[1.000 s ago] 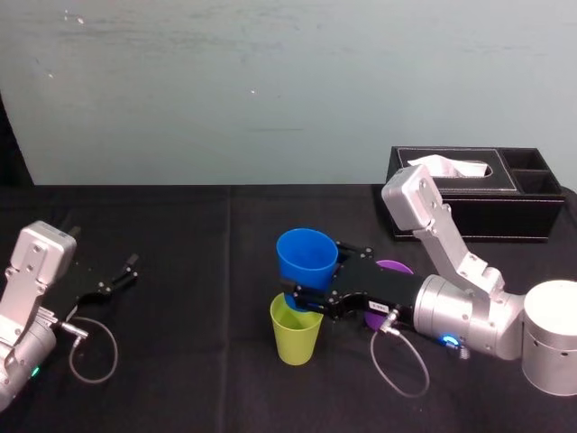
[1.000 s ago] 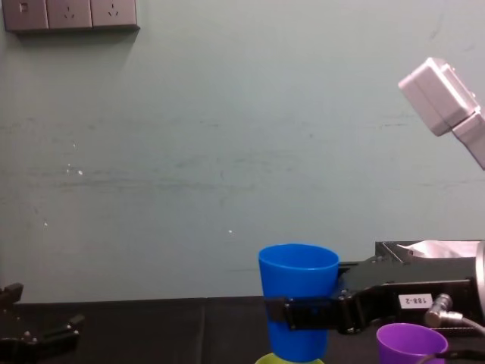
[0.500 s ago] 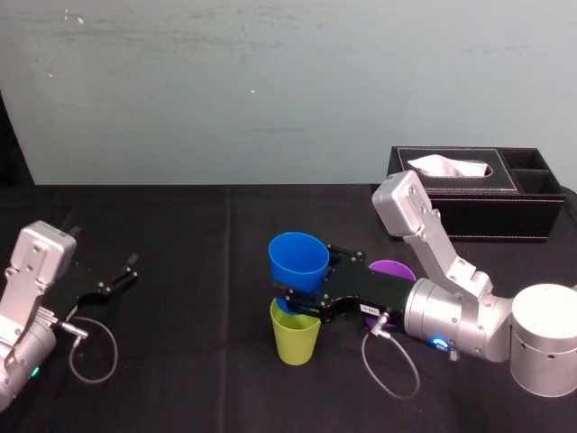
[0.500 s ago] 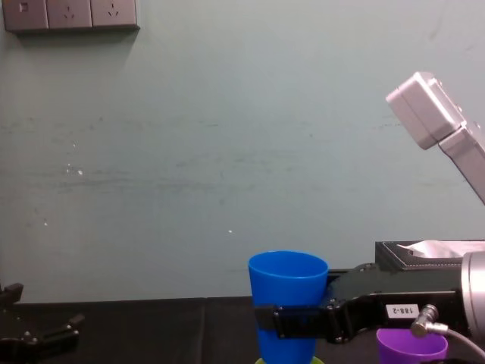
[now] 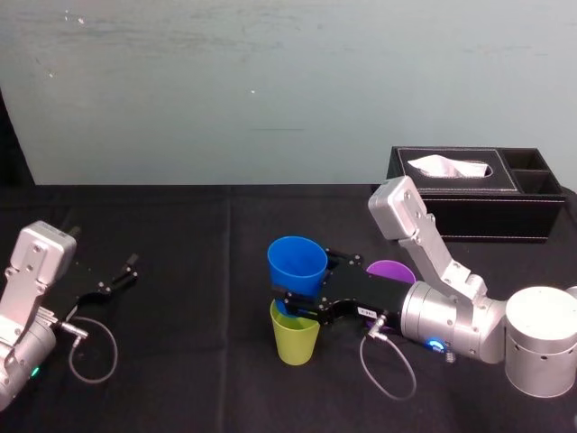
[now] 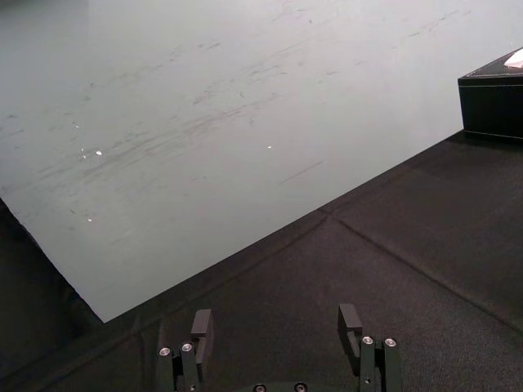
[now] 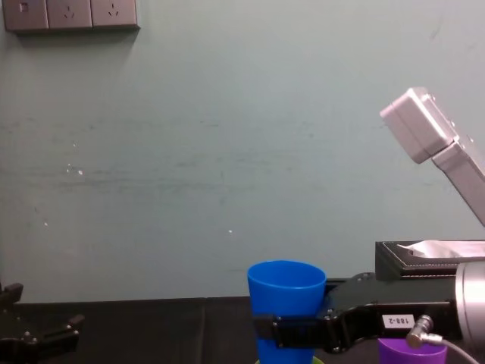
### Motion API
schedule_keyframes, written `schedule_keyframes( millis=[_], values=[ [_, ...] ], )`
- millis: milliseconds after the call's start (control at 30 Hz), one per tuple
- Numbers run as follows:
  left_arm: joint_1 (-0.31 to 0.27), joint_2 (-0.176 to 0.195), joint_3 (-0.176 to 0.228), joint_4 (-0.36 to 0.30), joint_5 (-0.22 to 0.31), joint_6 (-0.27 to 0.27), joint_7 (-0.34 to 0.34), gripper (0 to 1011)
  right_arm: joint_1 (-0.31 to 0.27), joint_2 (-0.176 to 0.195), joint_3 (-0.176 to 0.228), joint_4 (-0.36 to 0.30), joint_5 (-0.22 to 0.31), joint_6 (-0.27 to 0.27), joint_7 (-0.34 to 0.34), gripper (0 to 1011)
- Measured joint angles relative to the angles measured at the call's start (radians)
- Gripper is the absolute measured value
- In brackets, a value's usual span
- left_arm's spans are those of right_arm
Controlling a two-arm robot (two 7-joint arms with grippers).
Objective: Stack the three plastic cups sequentially using one hand.
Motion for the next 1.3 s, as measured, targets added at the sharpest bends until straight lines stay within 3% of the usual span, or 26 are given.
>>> schedule_keyframes(
  millis=[1300],
  values=[
    [0.0,0.0,0.0,0.0,0.0,0.0,0.0,1000,-0.008,-0.015,-0.003,0.03,-0.023,-0.012,-0.002,716]
  ],
)
